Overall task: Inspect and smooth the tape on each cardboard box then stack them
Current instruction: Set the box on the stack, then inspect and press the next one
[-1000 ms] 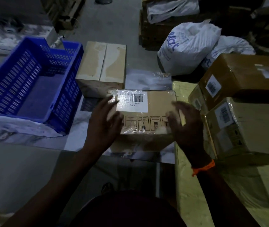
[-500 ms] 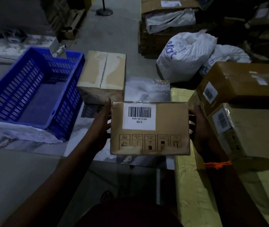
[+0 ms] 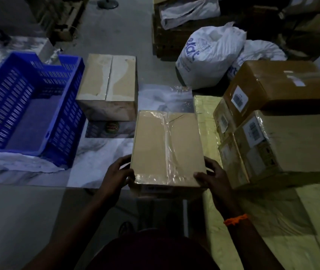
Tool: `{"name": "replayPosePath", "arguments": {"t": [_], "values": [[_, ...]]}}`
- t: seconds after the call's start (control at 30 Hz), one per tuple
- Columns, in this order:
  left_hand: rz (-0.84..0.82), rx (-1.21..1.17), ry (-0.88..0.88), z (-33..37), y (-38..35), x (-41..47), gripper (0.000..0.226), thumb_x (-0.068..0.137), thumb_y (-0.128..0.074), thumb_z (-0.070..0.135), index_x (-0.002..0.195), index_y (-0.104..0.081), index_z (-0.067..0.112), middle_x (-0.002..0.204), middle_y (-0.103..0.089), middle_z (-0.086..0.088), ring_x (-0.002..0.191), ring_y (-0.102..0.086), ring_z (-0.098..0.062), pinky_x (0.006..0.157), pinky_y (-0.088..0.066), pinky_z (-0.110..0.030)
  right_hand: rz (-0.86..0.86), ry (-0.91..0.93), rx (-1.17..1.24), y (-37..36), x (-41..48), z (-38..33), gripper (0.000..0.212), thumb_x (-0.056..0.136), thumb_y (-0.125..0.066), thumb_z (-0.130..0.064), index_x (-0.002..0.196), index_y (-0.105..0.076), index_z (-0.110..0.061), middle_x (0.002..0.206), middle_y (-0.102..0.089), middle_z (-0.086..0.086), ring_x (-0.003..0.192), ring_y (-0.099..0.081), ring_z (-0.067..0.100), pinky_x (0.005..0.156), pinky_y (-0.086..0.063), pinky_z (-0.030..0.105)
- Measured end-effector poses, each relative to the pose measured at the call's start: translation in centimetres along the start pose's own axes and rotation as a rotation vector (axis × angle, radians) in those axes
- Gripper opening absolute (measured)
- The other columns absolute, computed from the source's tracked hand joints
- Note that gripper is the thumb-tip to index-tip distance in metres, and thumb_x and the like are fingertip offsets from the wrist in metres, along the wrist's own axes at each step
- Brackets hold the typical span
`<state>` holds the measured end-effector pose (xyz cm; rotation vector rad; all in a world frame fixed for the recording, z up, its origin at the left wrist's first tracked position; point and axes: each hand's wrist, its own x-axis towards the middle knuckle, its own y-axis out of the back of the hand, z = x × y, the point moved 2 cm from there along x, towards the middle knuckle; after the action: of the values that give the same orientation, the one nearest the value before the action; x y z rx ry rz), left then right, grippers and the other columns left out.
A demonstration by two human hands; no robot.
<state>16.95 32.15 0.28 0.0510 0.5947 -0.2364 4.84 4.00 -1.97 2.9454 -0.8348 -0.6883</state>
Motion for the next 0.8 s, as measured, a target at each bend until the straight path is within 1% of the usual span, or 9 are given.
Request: {"name": "replayPosePath", "arguments": {"t": [0.1, 0.2, 0.27, 0.43, 0.5, 0.57, 0.63, 0.73, 0.8], "values": [[0.073, 0.047, 0.004, -2.4, 0.1, -0.4, 0.044, 0.087, -0.058, -0.011, 0.118, -0.066, 0.018, 0.114, -0.071, 0.001, 0.095, -0.068, -0.015, 0.073, -0.056, -0.033, 0.049, -0.039, -0.067, -0.3, -0.3, 2.9, 0.051, 0.086, -0.079, -0.004, 0.13, -0.061, -0.022, 0.124, -0.069, -0.001, 0.115, -0.067, 0.025, 0.098, -0.057, 0.052], [0.109, 0.114, -0.021, -3.7, 1.0, 0.8, 0.027, 0.093, -0.067, 0.004, 0.108, -0.069, 0.027, 0.11, -0.073, -0.003, 0.097, -0.07, -0.023, 0.084, -0.06, -0.045, 0.112, -0.037, -0.123, -0.2, 0.7, 3.7, 0.037, 0.088, -0.081, -0.02, 0.12, -0.065, -0.022, 0.118, -0.071, 0.001, 0.112, -0.068, 0.024, 0.098, -0.057, 0.053], [0.116, 0.192, -0.066, -3.4, 1.5, 2.0, 0.019, 0.095, -0.07, 0.017, 0.107, -0.069, 0.031, 0.112, -0.071, 0.007, 0.105, -0.069, -0.02, 0.094, -0.058, -0.048, 0.123, -0.024, -0.15, -0.1, 2.1, 3.1, 0.038, 0.086, -0.083, -0.031, 0.118, -0.067, -0.021, 0.118, -0.071, 0.003, 0.11, -0.068, 0.024, 0.095, -0.058, 0.054], [0.074, 0.337, -0.201, -0.6, 0.3, 5.2, 0.042, 0.095, -0.069, 0.031, 0.136, -0.062, 0.02, 0.13, -0.066, 0.002, 0.116, -0.064, -0.017, 0.1, -0.054, -0.047, 0.09, 0.037, -0.165, -1.6, 7.1, -0.5, 0.047, 0.089, -0.081, -0.025, 0.131, -0.063, -0.012, 0.12, -0.069, 0.006, 0.106, -0.068, 0.021, 0.083, -0.058, 0.035], [0.064, 0.356, -0.208, 0.5, -0.5, 6.9, 0.05, 0.091, -0.069, 0.037, 0.138, -0.062, 0.019, 0.132, -0.067, 0.0, 0.116, -0.065, -0.018, 0.101, -0.054, -0.048, 0.102, 0.033, -0.179, -2.2, 9.2, -1.3, 0.047, 0.087, -0.082, -0.025, 0.129, -0.064, -0.01, 0.118, -0.071, 0.01, 0.105, -0.07, 0.024, 0.088, -0.06, 0.042], [0.059, 0.399, -0.211, 1.3, -1.2, 8.6, 0.053, 0.092, -0.068, 0.036, 0.141, -0.059, 0.019, 0.134, -0.065, 0.002, 0.115, -0.064, -0.019, 0.094, -0.055, -0.04, 0.094, 0.01, -0.189, -2.5, 11.2, -1.6, 0.05, 0.086, -0.083, -0.025, 0.129, -0.065, -0.007, 0.117, -0.073, 0.013, 0.104, -0.072, 0.027, 0.093, -0.06, 0.048], [0.051, 0.452, -0.212, 1.8, -1.6, 10.1, 0.051, 0.093, -0.068, 0.032, 0.141, -0.058, 0.02, 0.13, -0.063, 0.005, 0.112, -0.063, -0.019, 0.084, -0.055, -0.032, 0.076, -0.011, -0.17, -2.8, 12.2, -2.3, 0.052, 0.087, -0.083, -0.026, 0.13, -0.065, -0.004, 0.117, -0.073, 0.014, 0.099, -0.073, 0.026, 0.087, -0.061, 0.043], [0.019, 0.451, -0.165, 2.1, -1.9, 11.4, 0.043, 0.091, -0.07, 0.033, 0.132, -0.062, 0.022, 0.121, -0.07, -0.003, 0.107, -0.068, -0.023, 0.087, -0.058, -0.037, 0.054, -0.011, -0.128, -3.2, 12.8, -3.3, 0.042, 0.091, -0.079, -0.02, 0.127, -0.067, -0.003, 0.112, -0.074, 0.014, 0.086, -0.072, 0.02, 0.067, -0.06, 0.028], [0.021, 0.427, -0.155, 2.0, -2.1, 11.6, 0.036, 0.091, -0.069, 0.029, 0.126, -0.064, 0.023, 0.115, -0.072, -0.007, 0.102, -0.069, -0.023, 0.088, -0.059, -0.04, 0.044, -0.015, -0.133, -3.4, 12.8, -3.4, 0.034, 0.09, -0.078, -0.019, 0.122, -0.071, -0.008, 0.111, -0.076, 0.015, 0.092, -0.074, 0.026, 0.081, -0.064, 0.038]]}}
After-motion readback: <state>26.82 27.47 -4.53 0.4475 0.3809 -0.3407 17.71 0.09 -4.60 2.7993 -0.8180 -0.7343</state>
